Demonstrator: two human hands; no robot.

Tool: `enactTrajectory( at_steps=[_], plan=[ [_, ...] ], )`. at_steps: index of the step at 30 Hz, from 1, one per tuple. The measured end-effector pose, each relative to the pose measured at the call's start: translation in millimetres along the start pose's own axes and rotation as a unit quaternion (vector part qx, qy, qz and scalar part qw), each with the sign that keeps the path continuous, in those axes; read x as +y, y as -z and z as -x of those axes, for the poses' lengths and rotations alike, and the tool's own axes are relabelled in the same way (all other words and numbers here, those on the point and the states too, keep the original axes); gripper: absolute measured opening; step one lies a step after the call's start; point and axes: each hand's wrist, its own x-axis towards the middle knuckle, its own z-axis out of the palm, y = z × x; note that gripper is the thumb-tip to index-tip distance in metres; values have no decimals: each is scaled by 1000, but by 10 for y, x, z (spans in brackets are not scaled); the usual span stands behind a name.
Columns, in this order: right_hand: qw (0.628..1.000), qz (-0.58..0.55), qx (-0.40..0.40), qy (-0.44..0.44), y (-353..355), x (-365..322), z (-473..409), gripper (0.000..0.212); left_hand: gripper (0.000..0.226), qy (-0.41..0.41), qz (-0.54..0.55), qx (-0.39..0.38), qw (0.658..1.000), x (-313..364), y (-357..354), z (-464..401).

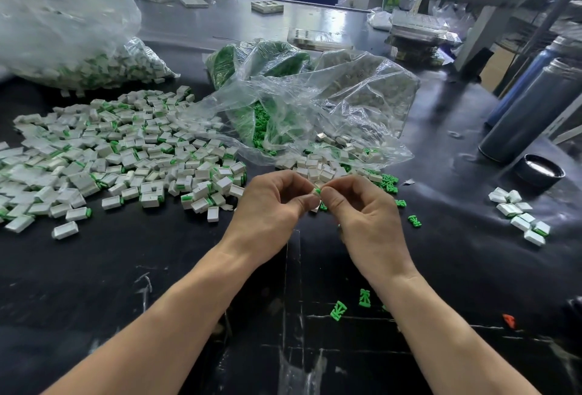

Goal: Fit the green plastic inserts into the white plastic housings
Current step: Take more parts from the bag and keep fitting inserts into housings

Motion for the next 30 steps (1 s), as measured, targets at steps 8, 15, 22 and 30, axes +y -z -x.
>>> enactTrajectory(
  at_steps=[8, 15, 22, 30],
  plan=[
    [998, 48, 7, -32, 17, 53, -31, 8, 15, 6, -124, 17, 992, -64, 78, -33],
    [994, 88, 31, -57, 105, 92, -68, 14, 7, -2, -440, 90, 894, -35, 318, -102],
    [976, 198, 49, -72, 251, 114, -140, 14, 7, 43, -563, 72, 822, 18, 384, -175],
    [948, 299, -5, -106, 436, 27, -215, 9, 25, -101, -437, 24, 893, -72, 71, -54]
  ],
)
